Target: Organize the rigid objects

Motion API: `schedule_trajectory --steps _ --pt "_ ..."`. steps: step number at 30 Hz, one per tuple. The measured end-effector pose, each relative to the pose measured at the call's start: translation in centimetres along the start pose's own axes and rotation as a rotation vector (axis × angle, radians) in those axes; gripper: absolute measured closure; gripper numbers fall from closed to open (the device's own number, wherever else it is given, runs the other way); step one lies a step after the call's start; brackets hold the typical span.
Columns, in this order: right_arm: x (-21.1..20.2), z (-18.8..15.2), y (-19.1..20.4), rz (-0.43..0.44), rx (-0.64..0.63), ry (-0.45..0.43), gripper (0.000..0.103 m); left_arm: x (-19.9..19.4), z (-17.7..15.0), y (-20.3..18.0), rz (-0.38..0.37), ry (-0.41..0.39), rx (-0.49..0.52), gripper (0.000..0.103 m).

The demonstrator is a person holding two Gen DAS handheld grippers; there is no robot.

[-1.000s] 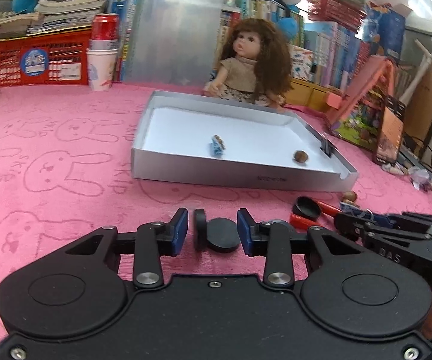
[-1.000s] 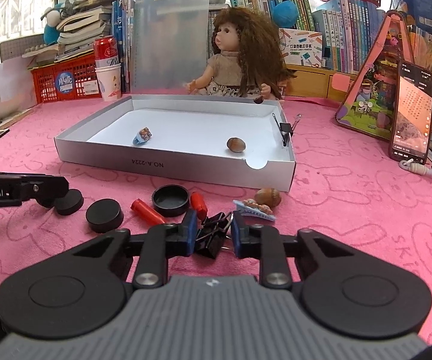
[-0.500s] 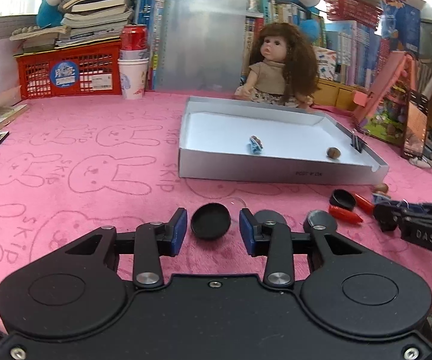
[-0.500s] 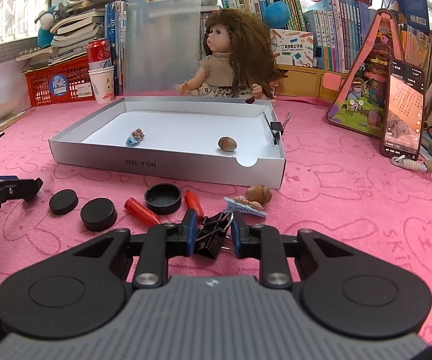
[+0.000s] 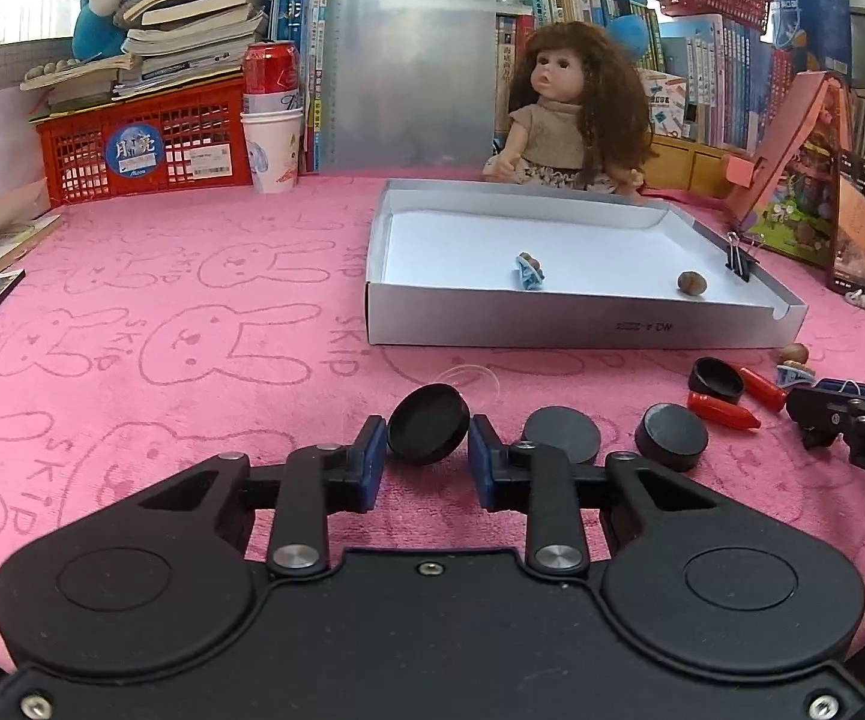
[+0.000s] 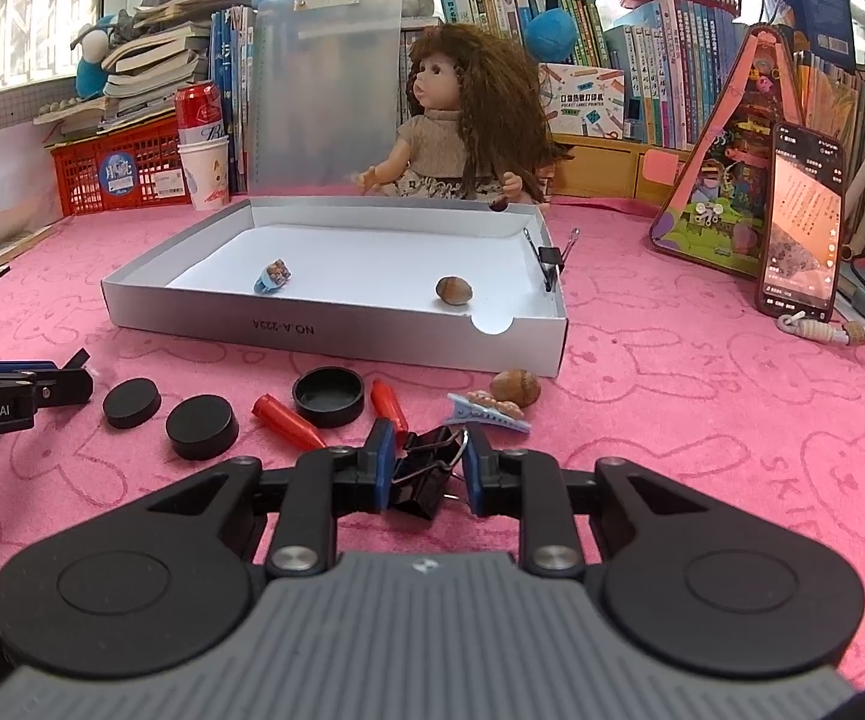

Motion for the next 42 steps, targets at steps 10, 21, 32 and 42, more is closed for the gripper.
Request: schedule_trajectory --steps 10,21,32,42 --pt "-0.2 0.7 -0.1 -0.013 0.002 -0.034 0.076 -0.8 1.6 -0.1 -0.012 -0.039 -0.003 0.076" --pt "0.3 1.8 -0.4 -0.014 0.033 -0.044 0.076 -0.3 3.0 -1.0 -0.040 -0.065 0.015 0.076" --pt "1.6 3.8 -0.9 -0.018 0.068 -0.061 0.076 1.4 4.6 -2.0 -0.075 -0.070 0.015 0.076" --pt "4.3 5.9 -1.7 -0.016 0.102 -0.067 0.076 4.0 6.3 -2.9 -0.085 -0.075 0.019 0.076"
Point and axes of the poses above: each gripper's, at about its wrist camera, not at the fingertips, and x roughly the way its jaws point, y to its left, z to its top, the point moved 3 cm from there along x, roughly the way its jaws point, and after that the axes turned 13 degrees about -y, right-handed, at the moved point
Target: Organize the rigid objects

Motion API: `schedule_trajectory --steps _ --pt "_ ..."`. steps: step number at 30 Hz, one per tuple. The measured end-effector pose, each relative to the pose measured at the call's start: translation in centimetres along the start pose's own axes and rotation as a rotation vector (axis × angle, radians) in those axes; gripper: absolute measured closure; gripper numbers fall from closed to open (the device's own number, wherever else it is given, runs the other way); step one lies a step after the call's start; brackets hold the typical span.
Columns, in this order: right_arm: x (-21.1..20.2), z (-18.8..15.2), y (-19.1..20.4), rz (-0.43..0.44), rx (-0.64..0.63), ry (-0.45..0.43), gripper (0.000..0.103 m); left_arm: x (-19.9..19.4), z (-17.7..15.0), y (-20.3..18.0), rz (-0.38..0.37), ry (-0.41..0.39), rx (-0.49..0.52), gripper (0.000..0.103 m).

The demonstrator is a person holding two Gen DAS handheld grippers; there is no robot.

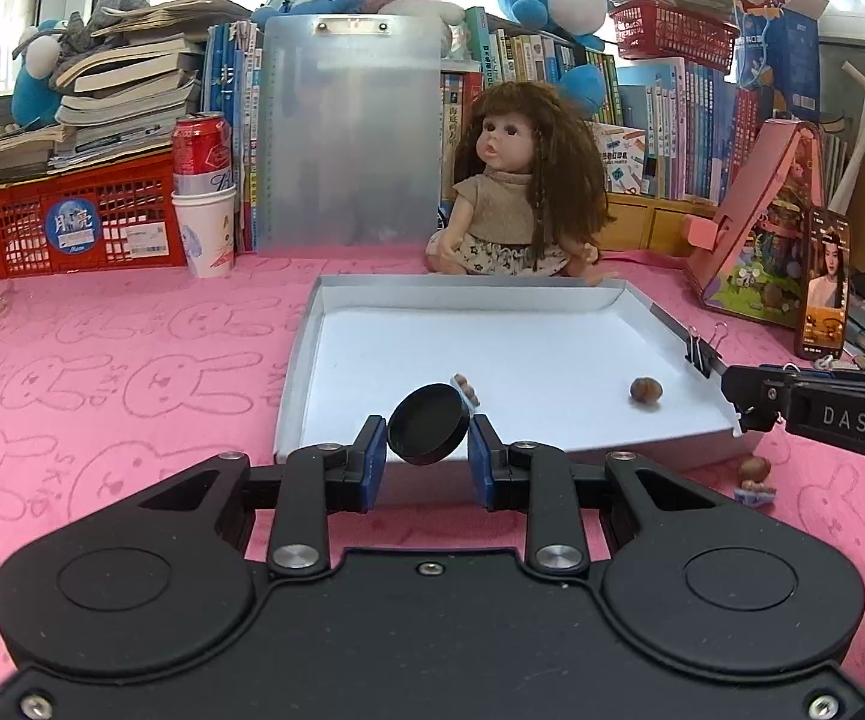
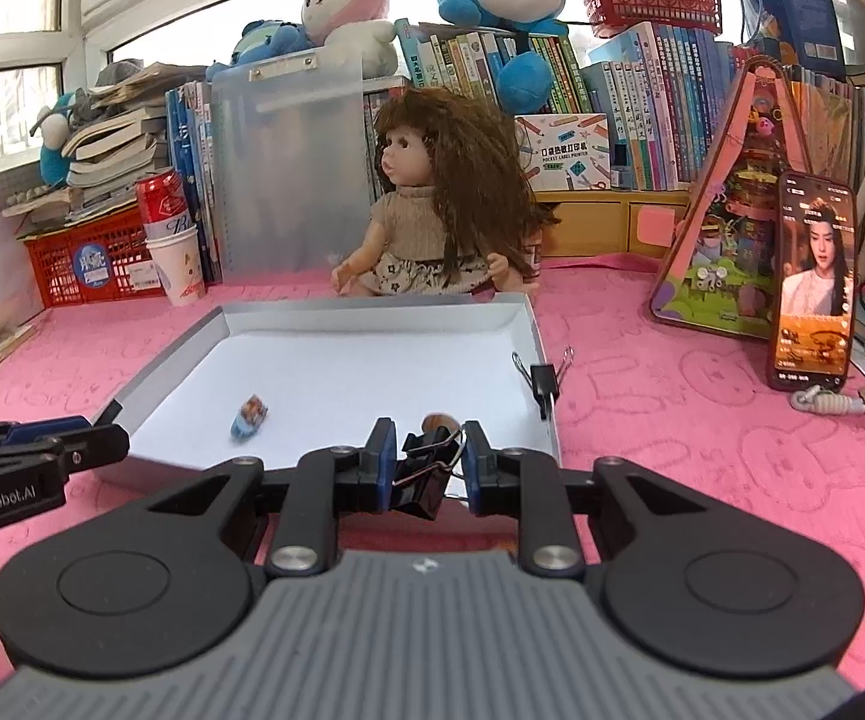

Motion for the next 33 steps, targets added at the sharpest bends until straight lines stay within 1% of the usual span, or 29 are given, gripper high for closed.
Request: schedule_trajectory --steps 4,7,15,21,33 --pt "1.4 0.6 -0.2 0.001 0.021 0.010 0.076 1.7 0.7 0.0 -0.013 0.006 -0.014 0.076" --pt "2.4 0.9 -0.2 0.007 0.023 0.024 0.076 3.2 1.2 0.2 -0.021 0.022 -0.043 0.076" --pt "5.2 1.0 -0.4 0.004 0.046 0.071 0.076 6.8 1.2 0.4 -0.004 0.058 -0.048 0.076" --pt "6.9 0.5 -0.1 0.008 0.058 0.099 0.076 8.3 0.5 0.3 0.010 0.076 -0.041 0.076" --pt "8.6 -0.1 0.2 0.026 0.089 0.131 0.076 9.7 -0.4 0.4 0.028 0.102 -0.036 0.076"
Point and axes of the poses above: each gripper's, at about its wrist camera, not at the fingertips, and x roughly the way its jaws point, y to its left, z to its top, the point moved 3 cm from there along x, roughly the way its jaws point, and after that the axes turned 13 degrees about -y, right-handed, at the moved point
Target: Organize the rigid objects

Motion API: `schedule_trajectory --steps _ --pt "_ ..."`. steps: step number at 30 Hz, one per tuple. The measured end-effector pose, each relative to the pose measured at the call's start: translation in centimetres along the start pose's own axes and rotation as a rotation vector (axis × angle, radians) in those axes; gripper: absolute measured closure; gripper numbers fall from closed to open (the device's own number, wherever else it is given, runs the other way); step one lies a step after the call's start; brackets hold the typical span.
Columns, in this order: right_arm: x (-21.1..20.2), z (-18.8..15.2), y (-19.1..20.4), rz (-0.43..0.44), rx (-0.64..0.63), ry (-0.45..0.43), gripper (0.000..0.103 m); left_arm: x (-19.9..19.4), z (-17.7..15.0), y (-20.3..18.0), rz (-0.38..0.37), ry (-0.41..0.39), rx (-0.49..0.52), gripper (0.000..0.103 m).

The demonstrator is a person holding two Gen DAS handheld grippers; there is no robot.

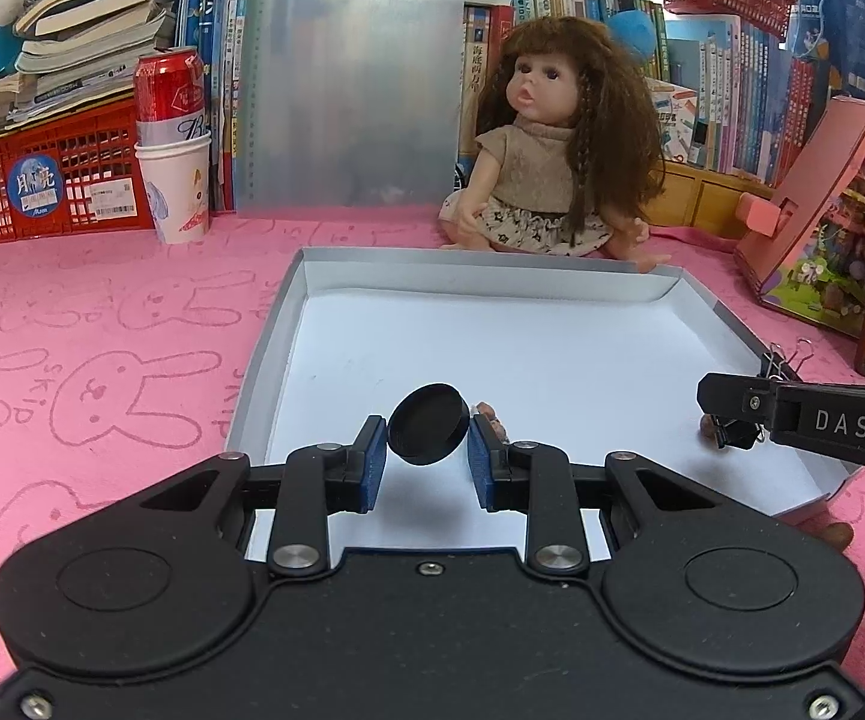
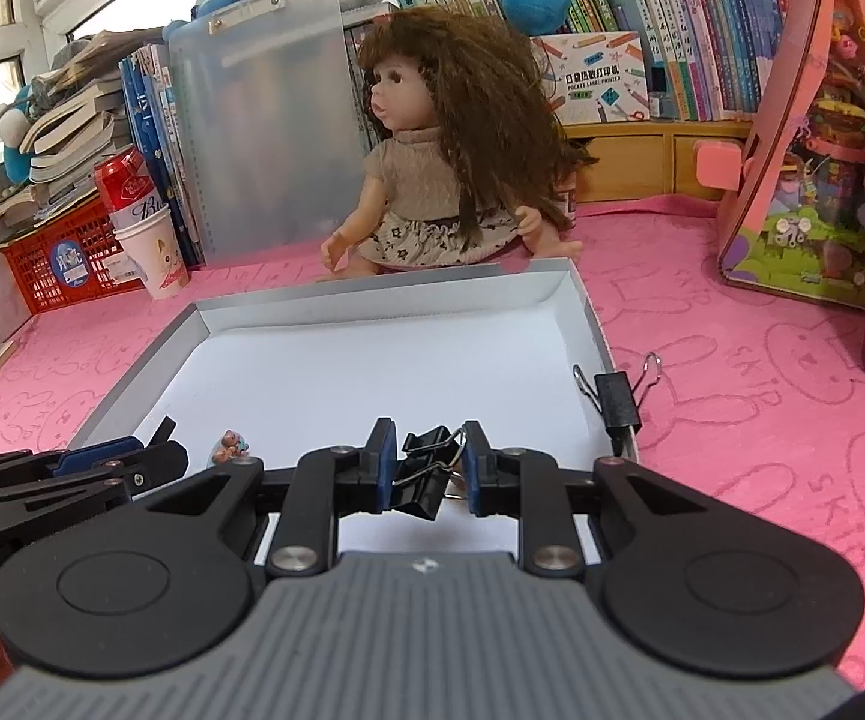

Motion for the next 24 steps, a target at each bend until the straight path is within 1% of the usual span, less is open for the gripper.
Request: schedule_trajectory --steps 6,11,14,24 --pt "0.9 0.1 -0.1 0.018 0.045 0.017 0.076 0.6 -0.2 0.0 0.005 0.011 0.001 0.076" --pt "1.5 -0.1 0.0 0.025 0.053 0.030 0.076 1.0 -0.4 -0.1 0.005 0.018 0.002 0.076" --pt "1.8 -0.3 0.1 0.026 0.057 0.039 0.081 1.2 -0.5 -0.2 0.005 0.024 0.006 0.075" --pt "1.9 -0.5 0.0 0.025 0.054 0.046 0.081 1.4 -0.7 -0.4 -0.005 0.033 0.006 0.075"
Point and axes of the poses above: each gripper's, at about its wrist camera, not at the fingertips, and x roughly the way its jaws point, y to its left, z to its top, the point moved 3 cm from there along x, roughly the way its jaws point, and after that the axes turned 13 degrees about -y, right-handed, at the moved point
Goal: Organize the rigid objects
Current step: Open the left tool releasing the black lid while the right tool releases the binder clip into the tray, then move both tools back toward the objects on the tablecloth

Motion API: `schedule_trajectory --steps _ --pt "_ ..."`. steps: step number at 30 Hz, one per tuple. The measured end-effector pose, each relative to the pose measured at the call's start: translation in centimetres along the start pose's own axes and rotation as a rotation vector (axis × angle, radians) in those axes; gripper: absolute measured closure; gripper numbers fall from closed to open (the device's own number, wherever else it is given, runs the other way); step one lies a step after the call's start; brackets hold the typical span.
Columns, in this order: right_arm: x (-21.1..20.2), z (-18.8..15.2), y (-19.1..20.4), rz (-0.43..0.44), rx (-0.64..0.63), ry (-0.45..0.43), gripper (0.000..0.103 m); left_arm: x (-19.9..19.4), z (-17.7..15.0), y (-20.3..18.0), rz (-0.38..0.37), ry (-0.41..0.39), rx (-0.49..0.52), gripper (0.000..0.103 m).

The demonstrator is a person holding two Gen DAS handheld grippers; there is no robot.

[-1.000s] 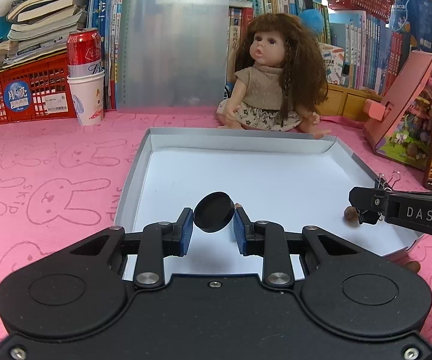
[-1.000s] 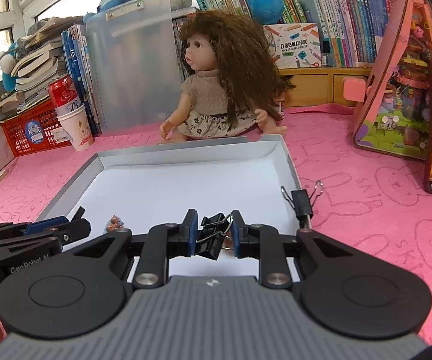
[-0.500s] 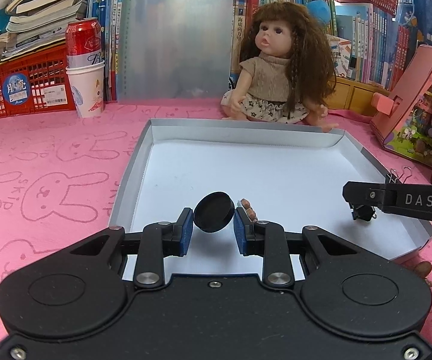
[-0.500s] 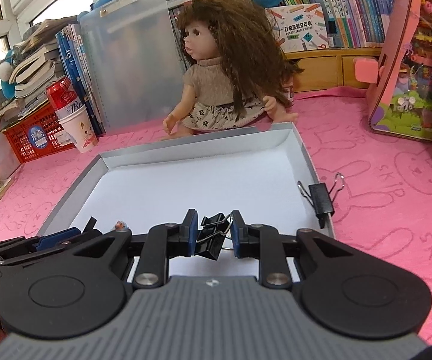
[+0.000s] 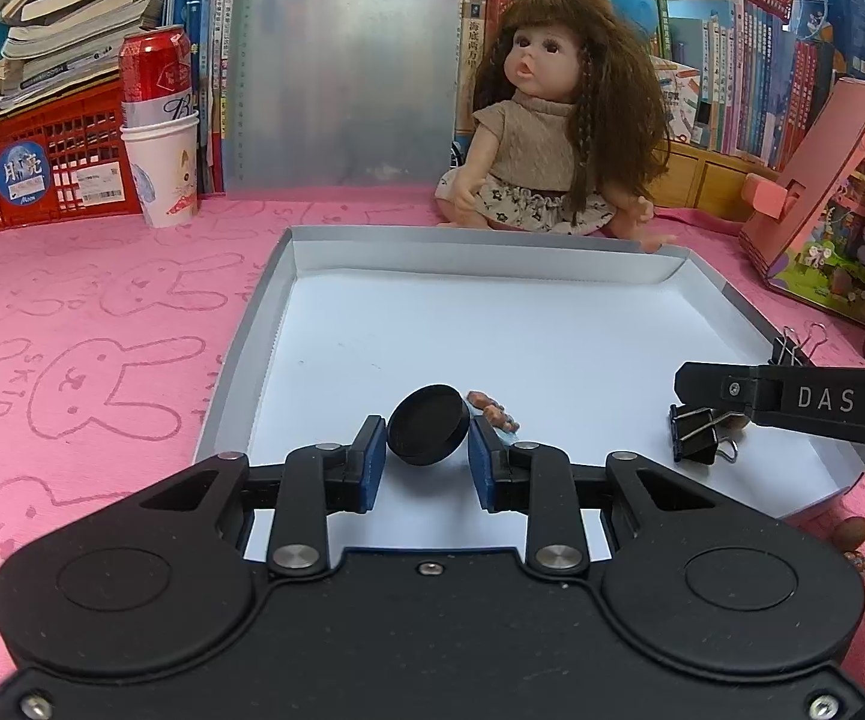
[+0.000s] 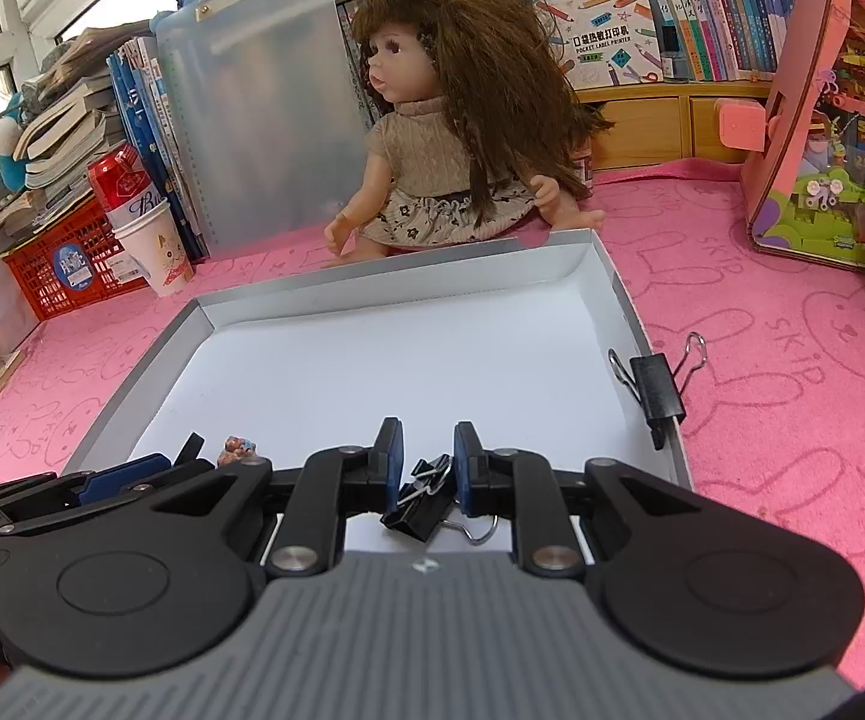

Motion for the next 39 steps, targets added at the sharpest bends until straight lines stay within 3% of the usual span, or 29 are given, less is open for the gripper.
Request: schedule_trajectory --steps 2,5,7,9,12,16,21,39 --pt "-0.1 0.0 0.0 0.003 0.003 0.001 0.080 -0.1 0.1 -0.1 -0.001 -0.001 0.000 0.073" --pt "-0.5 0.0 0.1 0.003 -0.008 -0.010 0.076 -0.4 0.2 -0.2 0.004 -0.008 0.002 0.057" --pt "-1.0 0.0 0.1 0.000 -0.020 -0.020 0.076 -0.7 0.3 -0.2 0.007 -0.012 0.007 0.055" --pt "-1.4 0.1 0.2 -0.002 -0.029 -0.029 0.068 -1.0 0.4 -0.2 0.004 -0.010 0.012 0.049" --pt "-2.1 0.1 0.1 0.002 -0.036 -0.040 0.057 -1.7 0.5 -0.4 -0.008 -0.015 0.026 0.045" --pt "-3.2 0.0 0.2 0.003 -0.063 -0.051 0.055 -2.9 0.6 -0.5 -0.020 -0.029 0.037 0.040" --pt "-4.7 -0.2 0.4 0.012 -0.086 -0.066 0.045 -4.6 0.7 -0.7 -0.048 -0.044 0.034 0.034" --pt "-9.7 -1.6 0.6 0.033 -0.171 -0.104 0.030 -9.9 -0.9 -1.2 -0.094 -0.067 0.054 0.029"
Point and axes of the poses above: each gripper's, at about its wrist camera, not at the fingertips, and x roughly the way its jaws point, y to its left, z to its top, the point moved 3 cm from there along x, roughly the way its jaws point, and after that the axes turned 13 degrees about -y, right-handed, at the moved point
